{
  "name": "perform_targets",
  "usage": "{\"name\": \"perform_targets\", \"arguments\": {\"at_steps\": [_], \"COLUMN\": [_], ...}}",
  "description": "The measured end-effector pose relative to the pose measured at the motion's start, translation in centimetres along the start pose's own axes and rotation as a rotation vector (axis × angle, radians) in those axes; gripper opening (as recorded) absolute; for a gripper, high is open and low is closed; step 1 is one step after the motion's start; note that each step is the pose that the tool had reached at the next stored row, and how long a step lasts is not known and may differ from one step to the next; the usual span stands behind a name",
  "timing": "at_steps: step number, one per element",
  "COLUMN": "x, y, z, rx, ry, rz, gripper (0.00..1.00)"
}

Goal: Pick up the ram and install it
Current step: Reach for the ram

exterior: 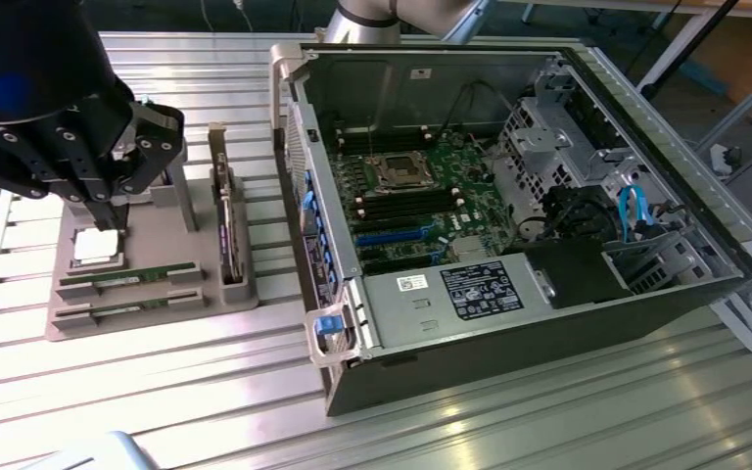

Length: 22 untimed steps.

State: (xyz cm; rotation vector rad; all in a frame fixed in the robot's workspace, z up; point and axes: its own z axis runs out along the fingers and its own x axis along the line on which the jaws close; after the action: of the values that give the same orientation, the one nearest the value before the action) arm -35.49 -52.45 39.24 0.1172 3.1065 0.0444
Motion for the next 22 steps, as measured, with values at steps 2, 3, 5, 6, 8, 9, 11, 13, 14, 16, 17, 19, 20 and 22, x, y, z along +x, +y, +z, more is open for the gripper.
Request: {"name": "perform_targets", "arguments": {"at_steps": [2,3,5,6,8,9,11,13,14,16,17,19,20,22], "x": [0.0,0.0,0.01,0.03,0.07,0.08,0.1,0.1,0.1,0.1,0.1,0.1,0.1,0.1], "y": [0.0,0.0,0.11,0.26,0.46,0.51,0.56,0.57,0.57,0.57,0.57,0.57,0.57,0.57], "z": [0.0,0.0,0.02,0.04,0.1,0.12,0.13,0.13,0.14,0.14,0.14,0.14,0.14,0.13], "rx": [0.0,-0.0001,-0.0026,-0.0037,-0.0078,-0.0097,-0.0121,-0.0125,-0.0125,-0.0126,-0.0125,-0.0125,-0.0125,-0.0125], "ry": [0.0,0.0,0.0002,0.0003,0.0005,0.0007,0.001,0.001,0.0009,0.0009,0.0009,0.0009,0.0009,0.001], "rz": [0.0,0.0,0.0,0.0,0.0,0.0,0.0,0.0,0.0,0.0,0.0,0.0,0.0,0.0], "gripper": [0.1,0.1,0.1,0.1,0.1,0.1,0.1,0.1,0.1,0.1,0.1,0.1,0.1,0.1]}}
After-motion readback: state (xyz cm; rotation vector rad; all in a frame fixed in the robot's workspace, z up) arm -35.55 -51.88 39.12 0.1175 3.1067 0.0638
